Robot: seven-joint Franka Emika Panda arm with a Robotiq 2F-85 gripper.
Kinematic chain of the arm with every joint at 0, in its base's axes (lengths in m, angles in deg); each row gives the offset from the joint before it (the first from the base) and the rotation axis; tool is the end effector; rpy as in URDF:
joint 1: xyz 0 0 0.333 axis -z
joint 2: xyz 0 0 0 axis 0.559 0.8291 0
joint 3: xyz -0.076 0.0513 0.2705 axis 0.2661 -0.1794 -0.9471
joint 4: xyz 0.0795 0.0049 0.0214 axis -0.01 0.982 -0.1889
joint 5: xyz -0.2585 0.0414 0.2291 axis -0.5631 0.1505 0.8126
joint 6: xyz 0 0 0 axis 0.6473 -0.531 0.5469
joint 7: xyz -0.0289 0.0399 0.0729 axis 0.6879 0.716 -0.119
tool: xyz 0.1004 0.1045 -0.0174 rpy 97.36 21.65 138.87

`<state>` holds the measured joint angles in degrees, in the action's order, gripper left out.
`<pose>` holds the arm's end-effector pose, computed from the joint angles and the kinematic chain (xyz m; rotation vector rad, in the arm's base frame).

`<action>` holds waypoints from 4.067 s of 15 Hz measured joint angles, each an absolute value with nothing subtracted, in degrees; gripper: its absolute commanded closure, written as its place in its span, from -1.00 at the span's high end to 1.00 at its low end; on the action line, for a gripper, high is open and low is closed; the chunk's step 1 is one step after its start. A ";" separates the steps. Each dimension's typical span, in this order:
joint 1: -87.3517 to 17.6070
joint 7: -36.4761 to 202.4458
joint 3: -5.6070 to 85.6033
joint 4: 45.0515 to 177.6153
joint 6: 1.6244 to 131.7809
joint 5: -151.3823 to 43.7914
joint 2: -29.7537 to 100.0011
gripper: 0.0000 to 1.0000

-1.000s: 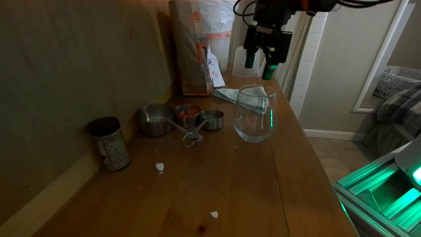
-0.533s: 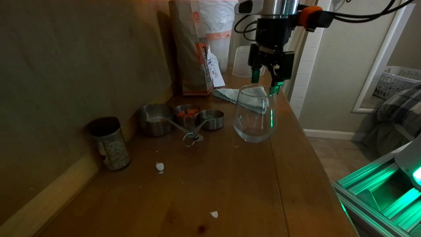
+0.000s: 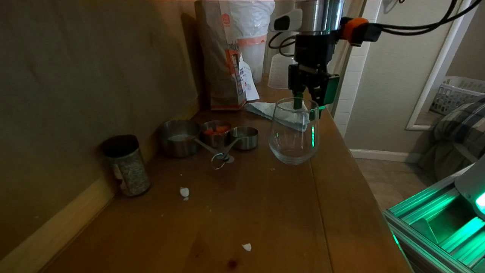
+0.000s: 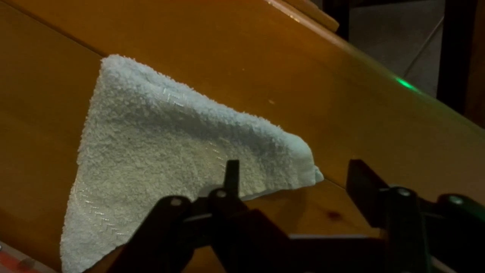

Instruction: Unfold the white towel

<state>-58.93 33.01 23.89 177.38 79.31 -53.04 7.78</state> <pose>0.2936 0.2154 0.2399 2.2890 2.0639 -0.0251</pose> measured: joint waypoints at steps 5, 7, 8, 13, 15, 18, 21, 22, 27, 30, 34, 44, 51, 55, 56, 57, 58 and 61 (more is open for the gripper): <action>-58.39 34.32 22.78 177.37 82.22 -55.14 9.73 -0.21; -57.96 35.24 22.43 177.36 83.14 -56.54 10.41 -0.50; -57.74 35.62 22.33 177.36 83.43 -57.19 10.69 -0.64; -56.93 36.64 22.15 177.36 83.78 -59.44 11.26 -0.95; -56.82 36.65 22.15 177.34 83.78 -59.49 11.26 -0.88; -56.78 36.65 22.16 177.12 83.78 -59.23 11.18 -0.86; -56.78 36.56 22.24 176.77 83.05 -58.45 10.40 -0.86; -56.78 36.53 22.28 176.69 82.51 -58.20 9.94 -0.87; -55.73 36.62 22.80 175.99 81.52 -58.49 6.94 -0.88; -54.59 36.69 23.13 173.85 81.58 -58.80 6.39 -0.88; -52.63 38.98 23.14 170.16 83.11 -61.98 6.93 -0.88; -45.21 58.02 22.88 161.09 89.26 -84.36 14.06 -0.88; -44.26 73.59 23.30 155.82 88.90 -98.63 20.57 -0.23; -44.23 78.32 24.30 154.37 88.52 -100.48 22.31 0.34; -44.22 79.35 24.56 154.13 88.40 -101.03 22.25 0.46; -44.22 80.51 24.85 153.84 88.18 -101.81 22.13 0.63; -44.21 81.20 25.02 153.61 87.63 -101.96 21.94 0.75; -44.31 80.86 24.95 154.01 84.74 -100.33 21.29 1.00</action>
<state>-44.31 80.86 24.95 154.01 84.74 -100.33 21.29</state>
